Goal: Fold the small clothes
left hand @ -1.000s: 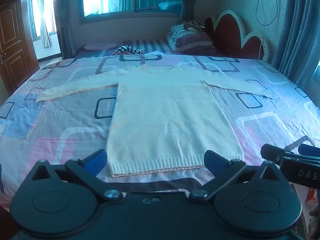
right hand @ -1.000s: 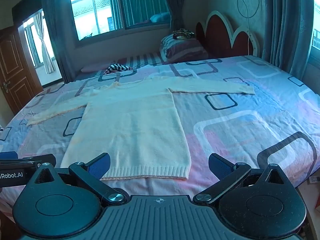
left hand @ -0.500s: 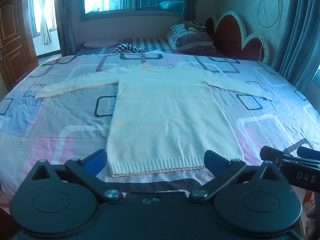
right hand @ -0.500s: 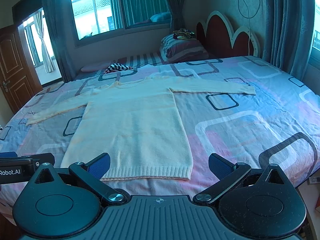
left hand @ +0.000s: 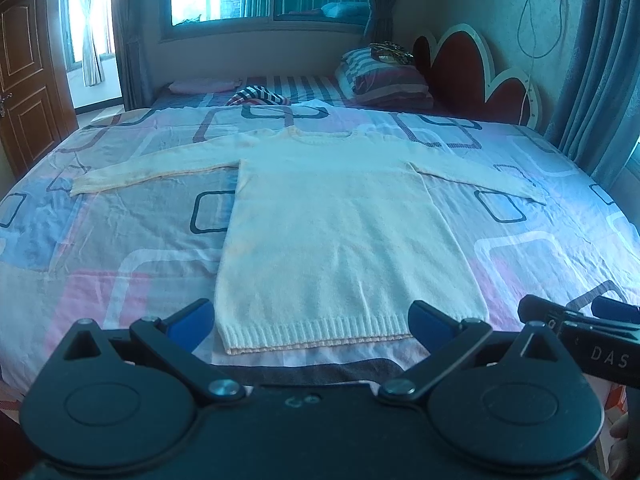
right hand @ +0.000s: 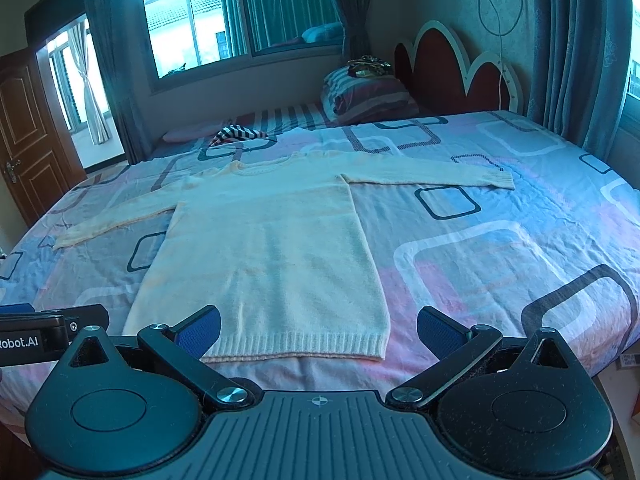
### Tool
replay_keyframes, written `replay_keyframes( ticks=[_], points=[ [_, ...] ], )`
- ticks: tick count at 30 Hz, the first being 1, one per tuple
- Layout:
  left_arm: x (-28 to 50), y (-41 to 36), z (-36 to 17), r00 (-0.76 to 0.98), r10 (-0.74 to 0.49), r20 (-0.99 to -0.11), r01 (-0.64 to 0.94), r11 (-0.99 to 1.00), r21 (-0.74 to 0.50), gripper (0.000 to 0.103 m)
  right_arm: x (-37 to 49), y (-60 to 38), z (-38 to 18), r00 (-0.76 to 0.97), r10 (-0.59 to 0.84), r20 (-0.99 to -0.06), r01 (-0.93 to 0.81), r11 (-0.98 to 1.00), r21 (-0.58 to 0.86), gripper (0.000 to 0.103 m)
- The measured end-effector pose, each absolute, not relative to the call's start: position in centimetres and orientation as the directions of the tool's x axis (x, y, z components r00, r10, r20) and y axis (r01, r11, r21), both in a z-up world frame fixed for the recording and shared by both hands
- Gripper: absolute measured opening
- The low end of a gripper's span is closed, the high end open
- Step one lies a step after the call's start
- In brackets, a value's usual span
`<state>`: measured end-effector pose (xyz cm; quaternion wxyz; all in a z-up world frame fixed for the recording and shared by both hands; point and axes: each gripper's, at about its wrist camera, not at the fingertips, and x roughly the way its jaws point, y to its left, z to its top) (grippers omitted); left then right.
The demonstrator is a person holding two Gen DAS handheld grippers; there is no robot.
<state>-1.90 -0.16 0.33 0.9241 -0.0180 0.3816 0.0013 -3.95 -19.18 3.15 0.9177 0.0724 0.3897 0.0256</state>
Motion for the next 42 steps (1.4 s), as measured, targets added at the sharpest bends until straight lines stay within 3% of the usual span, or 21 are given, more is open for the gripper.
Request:
replay_keyframes(
  ticks=[42],
  points=[
    [0.4, 1.3, -0.5, 0.695, -0.012, -0.718, -0.043, 0.997, -0.059, 0.103, -1.3, -18.5, 1.9, 0.687, 0.095, -0.720, 0.005, 0.991, 0.135, 0.103]
  ],
)
